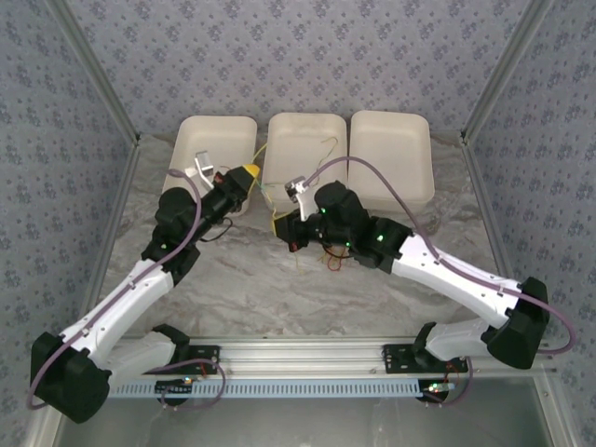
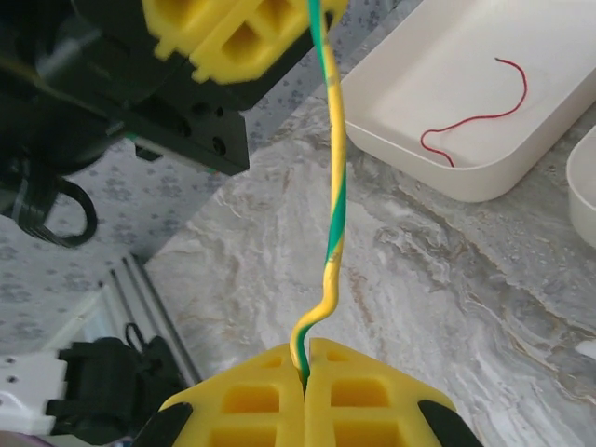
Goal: Untangle the cables
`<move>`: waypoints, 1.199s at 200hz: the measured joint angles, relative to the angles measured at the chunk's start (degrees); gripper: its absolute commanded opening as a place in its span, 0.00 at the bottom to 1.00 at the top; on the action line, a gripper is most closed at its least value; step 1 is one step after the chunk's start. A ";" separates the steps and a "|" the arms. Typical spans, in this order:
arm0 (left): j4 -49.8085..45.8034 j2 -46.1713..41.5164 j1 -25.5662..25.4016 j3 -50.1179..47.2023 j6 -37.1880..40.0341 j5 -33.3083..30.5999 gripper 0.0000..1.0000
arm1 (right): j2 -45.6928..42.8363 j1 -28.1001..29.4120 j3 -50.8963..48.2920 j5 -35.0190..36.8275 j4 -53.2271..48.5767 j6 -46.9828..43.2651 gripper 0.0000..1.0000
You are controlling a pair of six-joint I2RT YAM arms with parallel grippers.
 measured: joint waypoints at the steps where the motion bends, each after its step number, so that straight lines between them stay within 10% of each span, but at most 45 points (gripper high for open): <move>1: -0.07 0.00 -0.02 0.00 0.00 0.00 0.00 | 0.00 0.11 -0.07 0.20 0.04 -0.11 0.00; 90: -8.81 -1.57 -0.37 0.00 -1.33 -0.85 0.00 | 3.82 11.34 -1.77 28.20 0.07 -10.95 0.00; 117: -9.86 -1.84 -0.37 0.00 -1.27 -0.39 0.02 | 3.39 11.13 -1.16 27.54 -1.44 -12.81 0.00; 178: -17.07 -3.78 1.66 0.50 6.78 2.69 0.65 | 0.63 5.11 1.60 13.38 -14.84 -16.74 0.00; 240: -38.23 -4.92 4.15 14.34 26.51 6.27 0.69 | -0.61 -0.61 1.95 4.22 -22.88 -18.78 0.00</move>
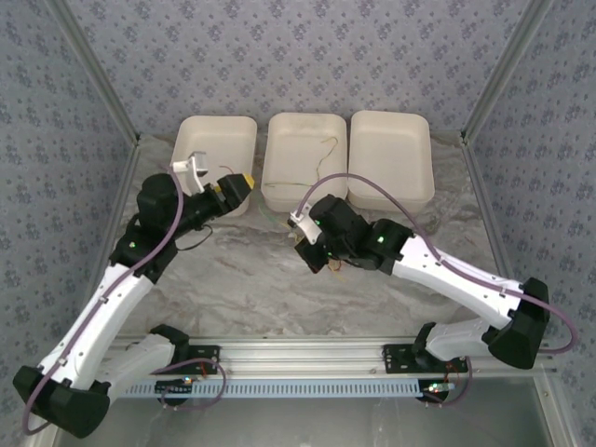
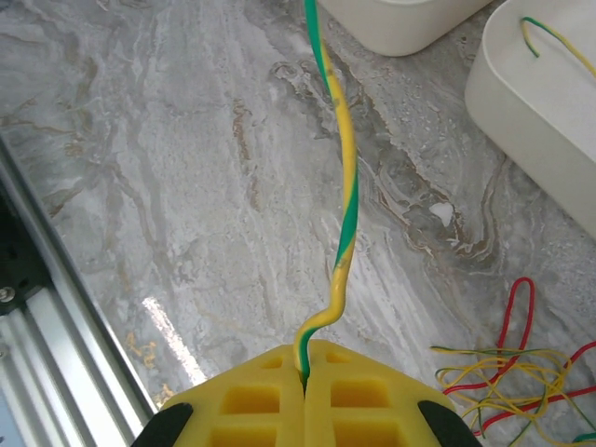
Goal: Untangle the cables
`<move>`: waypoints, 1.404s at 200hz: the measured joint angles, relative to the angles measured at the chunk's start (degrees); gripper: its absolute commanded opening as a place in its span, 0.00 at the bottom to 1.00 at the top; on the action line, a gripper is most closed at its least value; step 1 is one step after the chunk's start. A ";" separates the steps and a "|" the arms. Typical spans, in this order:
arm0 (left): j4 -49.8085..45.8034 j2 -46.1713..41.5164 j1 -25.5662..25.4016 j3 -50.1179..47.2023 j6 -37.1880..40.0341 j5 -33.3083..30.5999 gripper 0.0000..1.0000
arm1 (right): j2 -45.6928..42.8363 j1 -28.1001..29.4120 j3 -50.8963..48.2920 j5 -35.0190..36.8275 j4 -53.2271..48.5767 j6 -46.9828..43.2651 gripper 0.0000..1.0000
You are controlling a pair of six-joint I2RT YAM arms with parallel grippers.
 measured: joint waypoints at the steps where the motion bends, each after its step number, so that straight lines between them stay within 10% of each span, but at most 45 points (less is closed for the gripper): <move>1: -0.28 0.00 0.02 0.15 0.26 0.00 0.69 | -0.02 -0.02 0.00 -0.09 -0.02 0.00 0.00; 126: -10.10 2.43 -5.18 -1.81 17.18 -3.98 0.71 | 0.04 -2.69 0.04 -10.34 -0.92 0.00 0.00; 145: -9.62 4.15 -5.31 -1.81 17.90 -4.79 0.55 | 0.13 -2.58 0.04 -10.64 -0.90 0.00 0.00; 174: -9.57 6.95 -5.27 -1.40 18.10 -7.13 0.00 | 0.13 -2.54 0.04 -10.62 -0.85 0.00 0.00; 281: -9.70 8.22 1.14 2.78 0.96 -1.66 0.00 | 0.09 2.97 -4.57 2.54 8.33 -1.38 0.00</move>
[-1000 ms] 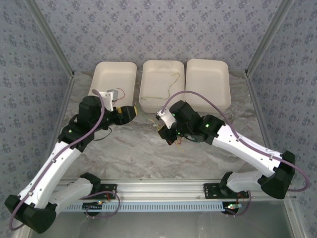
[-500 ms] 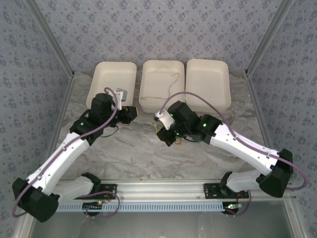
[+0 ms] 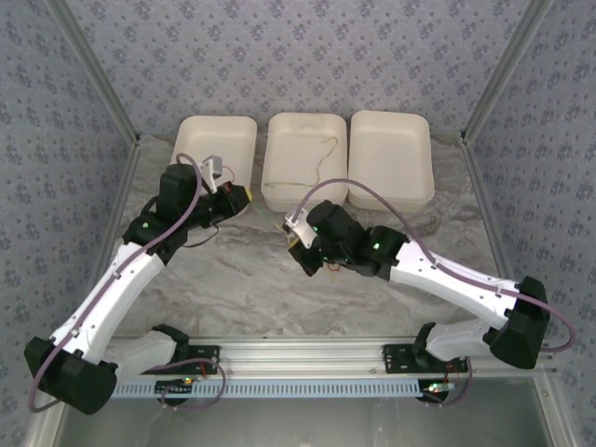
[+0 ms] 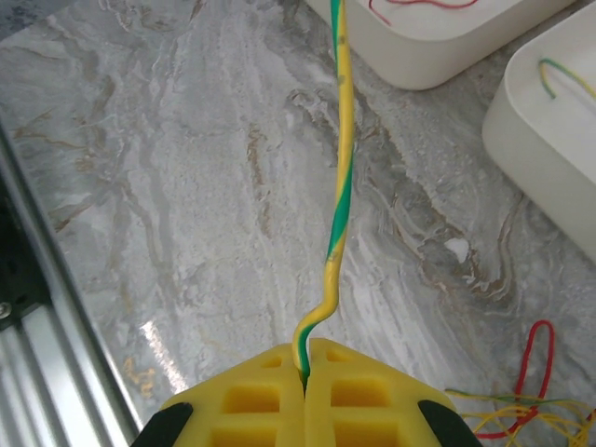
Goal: Untangle the cables
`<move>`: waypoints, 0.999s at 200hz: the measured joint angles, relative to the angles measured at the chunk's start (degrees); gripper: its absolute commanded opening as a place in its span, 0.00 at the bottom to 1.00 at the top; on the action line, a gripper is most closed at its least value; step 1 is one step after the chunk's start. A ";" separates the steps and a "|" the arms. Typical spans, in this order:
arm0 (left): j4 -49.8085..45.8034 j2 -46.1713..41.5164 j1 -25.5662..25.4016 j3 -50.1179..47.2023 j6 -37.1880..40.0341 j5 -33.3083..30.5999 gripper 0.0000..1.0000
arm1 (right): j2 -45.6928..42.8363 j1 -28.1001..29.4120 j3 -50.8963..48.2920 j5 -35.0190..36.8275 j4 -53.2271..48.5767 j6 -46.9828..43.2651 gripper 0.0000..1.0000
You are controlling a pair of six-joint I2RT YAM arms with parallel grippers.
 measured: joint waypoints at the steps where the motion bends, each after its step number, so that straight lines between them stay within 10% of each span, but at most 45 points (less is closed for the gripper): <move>1: 0.00 0.00 0.09 0.00 -0.22 0.13 0.00 | 0.00 0.07 -0.04 0.15 0.04 -0.02 0.00; 116: 3.10 0.96 3.54 0.04 -17.49 8.63 0.00 | 0.33 4.02 -2.03 11.21 3.45 -1.20 0.00; 149: 5.16 0.90 5.20 0.94 -17.66 6.05 0.80 | 0.26 0.28 -1.57 7.56 -0.83 0.57 0.00; 200: 5.77 -6.05 6.32 1.60 -16.31 -0.02 0.88 | 1.84 -16.39 4.22 -4.87 -5.18 5.70 0.00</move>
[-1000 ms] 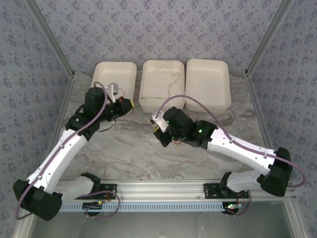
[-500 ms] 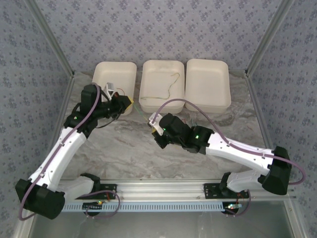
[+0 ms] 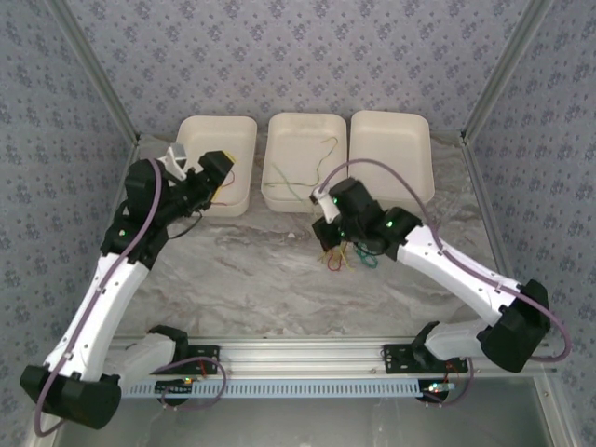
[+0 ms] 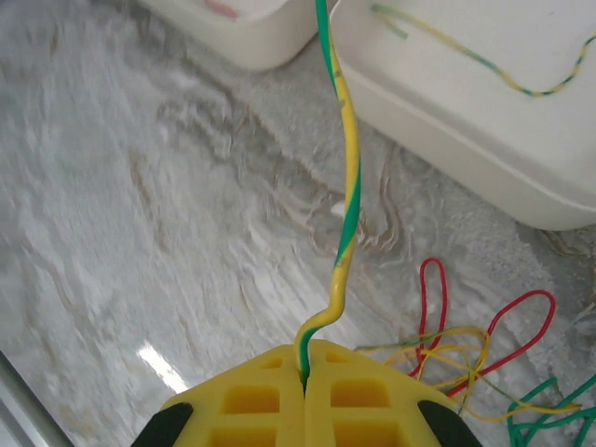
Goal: Untangle the cables
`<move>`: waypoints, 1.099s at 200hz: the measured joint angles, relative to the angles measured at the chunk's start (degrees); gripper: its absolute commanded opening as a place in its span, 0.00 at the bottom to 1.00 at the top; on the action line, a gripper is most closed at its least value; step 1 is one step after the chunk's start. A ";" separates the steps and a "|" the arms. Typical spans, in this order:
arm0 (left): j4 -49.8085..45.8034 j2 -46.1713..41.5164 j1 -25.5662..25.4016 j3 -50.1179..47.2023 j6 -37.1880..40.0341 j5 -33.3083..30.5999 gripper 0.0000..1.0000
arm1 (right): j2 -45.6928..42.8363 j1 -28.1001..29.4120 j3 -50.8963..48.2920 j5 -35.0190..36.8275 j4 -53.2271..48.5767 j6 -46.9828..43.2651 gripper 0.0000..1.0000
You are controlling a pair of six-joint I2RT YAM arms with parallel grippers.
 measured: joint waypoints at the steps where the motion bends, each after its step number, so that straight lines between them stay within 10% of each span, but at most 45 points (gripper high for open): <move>1: -0.04 -0.13 -0.02 0.00 0.04 -0.09 0.88 | 0.13 -0.24 0.24 -0.15 0.00 0.13 0.00; 71: 0.31 -16.41 -16.41 -18.58 1.27 -9.94 0.84 | 21.49 -19.34 16.83 -13.90 8.61 13.42 0.00; 162: -0.13 -31.76 -31.45 -32.76 -1.18 -22.62 0.78 | 47.10 -22.51 37.07 -17.25 15.93 29.00 0.00; 192: -0.17 -31.95 -32.70 -32.76 -1.36 -24.39 0.78 | 53.00 -22.53 45.00 -16.79 11.65 28.52 0.33; 220: -0.07 -30.34 -32.96 -32.76 -1.33 -24.94 0.79 | 53.48 -22.51 45.40 -15.45 7.23 26.82 0.42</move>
